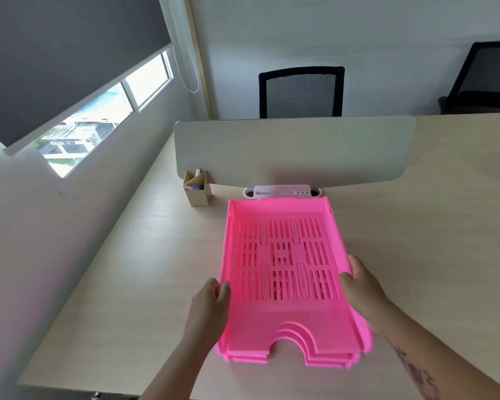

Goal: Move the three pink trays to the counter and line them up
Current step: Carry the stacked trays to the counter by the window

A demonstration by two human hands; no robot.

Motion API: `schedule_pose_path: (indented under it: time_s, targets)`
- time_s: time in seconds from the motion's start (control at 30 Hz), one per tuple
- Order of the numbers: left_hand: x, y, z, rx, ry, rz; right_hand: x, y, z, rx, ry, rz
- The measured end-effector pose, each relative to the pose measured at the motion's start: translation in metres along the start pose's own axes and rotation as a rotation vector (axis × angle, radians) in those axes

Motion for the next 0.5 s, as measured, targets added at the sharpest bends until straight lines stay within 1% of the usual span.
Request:
schedule_pose_path:
  time_s: [0.13,0.3,0.43,0.5]
  targets:
    - [0.001,-0.003,-0.003,-0.012,0.033,0.005,-0.001,-0.002,-0.001,0.001,0.017,-0.001]
    - [0.002,-0.002,-0.004,-0.037,0.131,0.033,-0.001,0.001,0.001,-0.020,0.066,-0.035]
    - [0.007,0.010,0.006,-0.087,0.333,0.136,-0.002,0.001,0.000,0.012,0.094,-0.009]
    - [0.011,0.017,0.007,-0.079,0.396,0.186,-0.002,0.004,-0.003,0.020,0.098,-0.013]
Point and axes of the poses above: each hand's wrist, its own y-axis away from the middle knuckle, its own x-axis out of the palm, z = x × y, the point moved 7 cm from there along -y, towards the middle knuckle, and after that the axes turned 1 degree about z, right-handed, at the moved point
